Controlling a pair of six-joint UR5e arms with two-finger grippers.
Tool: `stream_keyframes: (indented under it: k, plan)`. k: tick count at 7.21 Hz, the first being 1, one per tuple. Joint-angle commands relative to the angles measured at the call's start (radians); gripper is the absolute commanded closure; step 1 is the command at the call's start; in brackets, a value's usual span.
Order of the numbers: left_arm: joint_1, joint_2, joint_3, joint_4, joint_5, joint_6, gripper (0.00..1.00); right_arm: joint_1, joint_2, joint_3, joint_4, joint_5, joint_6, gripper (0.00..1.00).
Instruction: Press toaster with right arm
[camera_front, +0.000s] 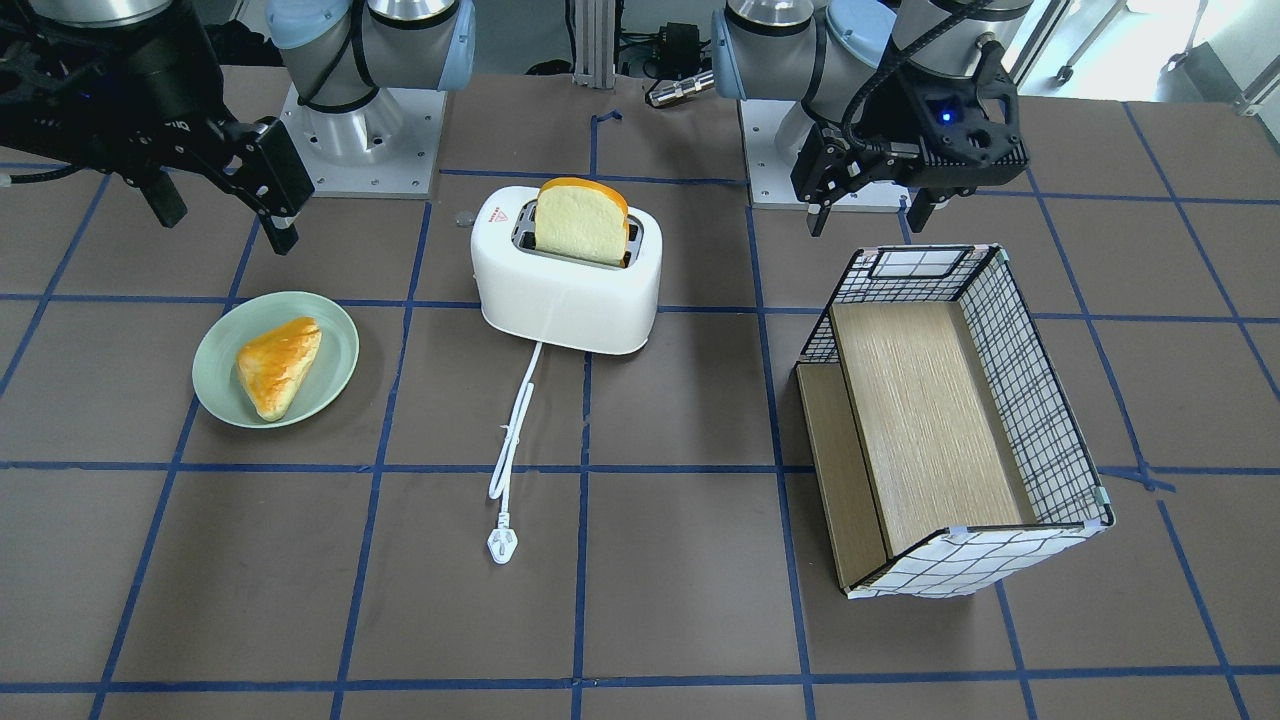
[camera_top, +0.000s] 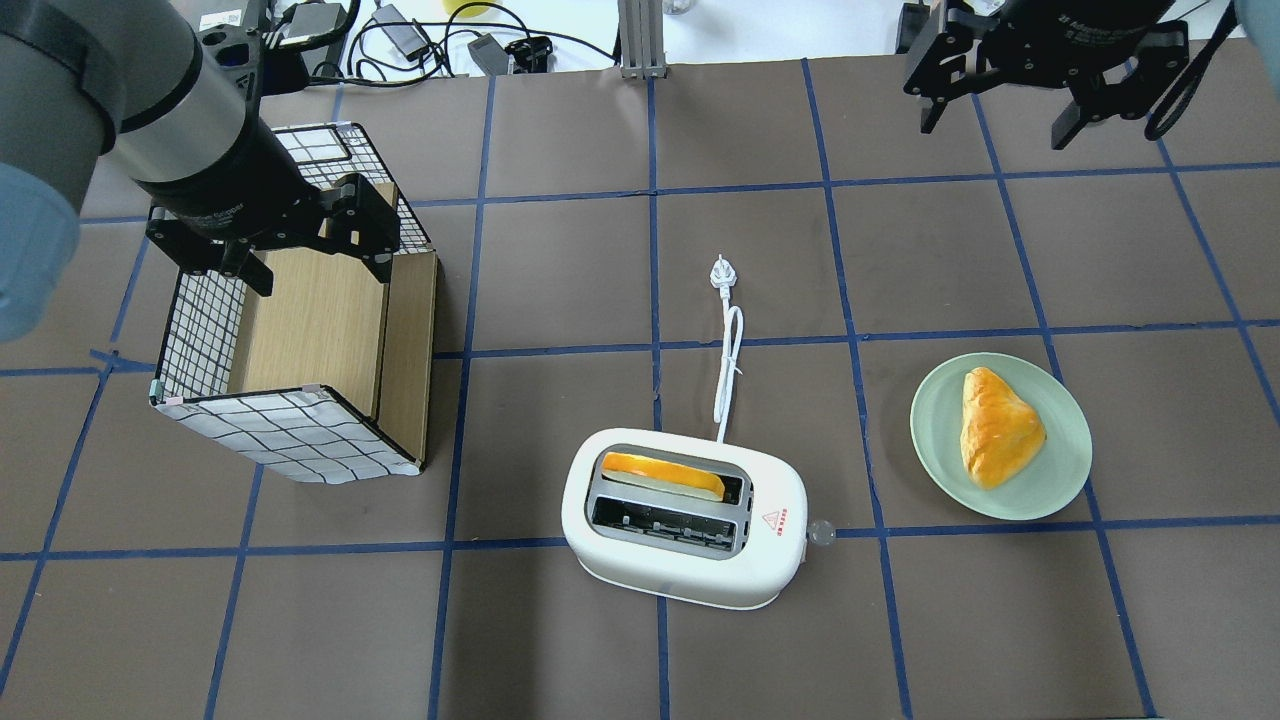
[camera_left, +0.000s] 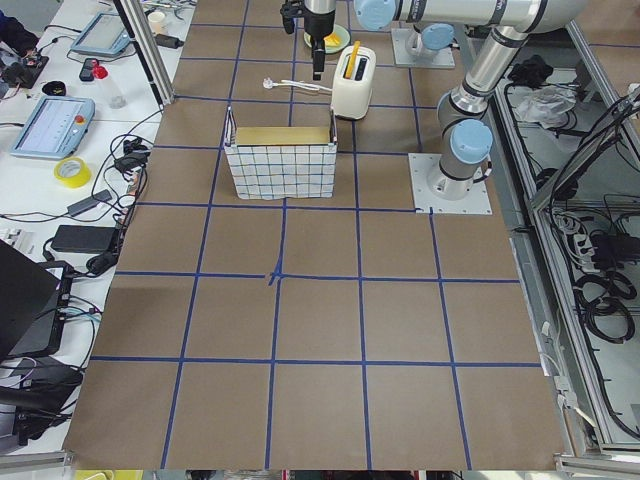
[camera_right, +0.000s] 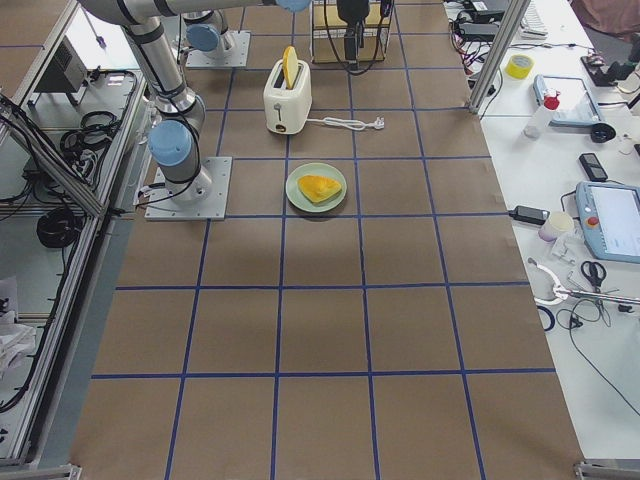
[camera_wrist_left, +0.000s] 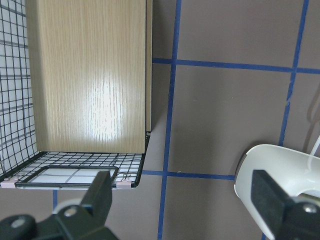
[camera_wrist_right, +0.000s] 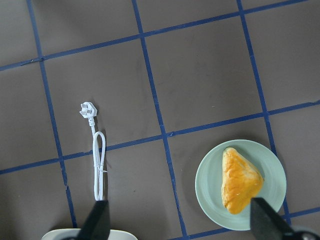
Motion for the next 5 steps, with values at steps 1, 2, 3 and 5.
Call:
stream_keyframes:
  k: [1,2,3,5]
  plan:
    - [0.0,0.0,0.0,0.0,0.0,0.0,0.0,0.002,0.001,0.02,-0.005,0.016,-0.097,0.0]
    - [0.0,-0.001,0.0,0.0,0.0,0.0,0.0,0.002,0.004,0.024,-0.006,0.002,-0.188,0.0]
    - [0.0,-0.001,0.0,0.0,0.0,0.0,0.0,0.0,0.004,0.027,-0.003,-0.005,-0.179,0.0]
    - [0.0,0.0,0.0,0.0,0.0,0.0,0.0,-0.003,-0.001,0.09,-0.005,0.01,-0.103,0.0]
